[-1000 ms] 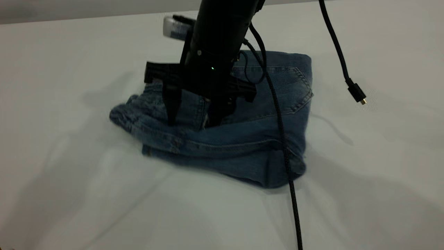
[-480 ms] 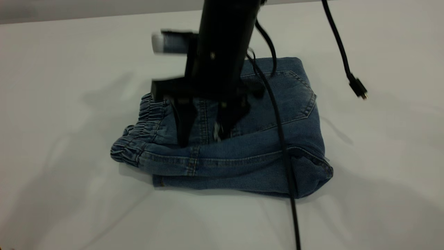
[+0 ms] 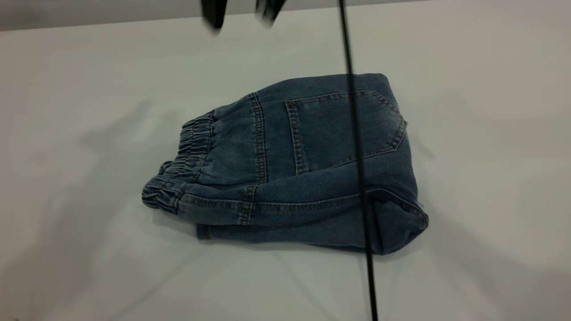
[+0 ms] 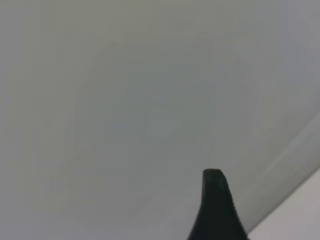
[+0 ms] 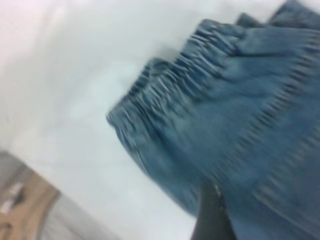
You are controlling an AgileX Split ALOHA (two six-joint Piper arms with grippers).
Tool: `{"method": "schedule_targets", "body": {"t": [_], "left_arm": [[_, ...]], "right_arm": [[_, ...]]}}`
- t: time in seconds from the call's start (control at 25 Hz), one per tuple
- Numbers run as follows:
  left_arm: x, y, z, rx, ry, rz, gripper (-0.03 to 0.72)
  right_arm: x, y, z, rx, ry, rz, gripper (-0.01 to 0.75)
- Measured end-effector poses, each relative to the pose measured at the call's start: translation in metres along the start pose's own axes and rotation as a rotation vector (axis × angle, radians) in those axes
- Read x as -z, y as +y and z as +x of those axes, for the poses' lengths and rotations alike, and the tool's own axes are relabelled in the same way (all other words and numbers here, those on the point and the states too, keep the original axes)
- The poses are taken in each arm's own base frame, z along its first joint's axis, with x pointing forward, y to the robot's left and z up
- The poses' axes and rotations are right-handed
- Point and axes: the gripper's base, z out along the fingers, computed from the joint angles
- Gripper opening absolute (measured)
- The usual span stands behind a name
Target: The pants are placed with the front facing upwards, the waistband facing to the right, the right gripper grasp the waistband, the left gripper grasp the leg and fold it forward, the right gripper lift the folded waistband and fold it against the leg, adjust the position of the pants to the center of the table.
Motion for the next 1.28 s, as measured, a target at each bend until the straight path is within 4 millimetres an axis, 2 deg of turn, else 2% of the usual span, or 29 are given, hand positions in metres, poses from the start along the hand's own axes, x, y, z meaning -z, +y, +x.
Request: {"method": "schedule_targets", "body": {"t": [0.16,0.32,0.44,0.56,0.68,0.84,1.0,1.16,1.28], "left_arm": [[0.03,0.018,-0.005,0.044,0.022,-0.077,0.442],[0.066,0.033,-0.005,0.161,0.067,-0.137,0.442],[0.093,0.039,-0.001,0.259,0.118,-0.145,0.442],[0.118,0.04,0.004,0.325,0.178,-0.111,0.442],[0.142,0.034,0.01,0.36,0.252,-0.027,0.442],[0.17,0.021,0.016,0.403,0.319,0.142,0.442],[0.202,0.009,0.016,0.487,0.316,0.291,0.437],[0.232,0.003,0.019,0.547,0.261,0.359,0.437],[0.247,-0.005,0.033,0.548,0.265,0.366,0.437]], "right_arm": [[0.06,0.003,0.015,0.045,-0.085,0.058,0.408],[0.12,0.013,0.038,0.058,-0.206,0.033,0.408],[0.161,0.019,0.065,0.089,-0.287,0.022,0.408],[0.193,0.021,0.097,0.145,-0.351,0.023,0.408],[0.216,0.021,0.135,0.199,-0.399,0.028,0.408],[0.235,0.019,0.192,0.244,-0.453,0.031,0.408],[0.239,0.013,0.25,0.225,-0.524,0.021,0.408],[0.231,0.004,0.301,0.2,-0.655,0.005,0.408],[0.215,-0.003,0.337,0.204,-0.709,0.003,0.408]]}}
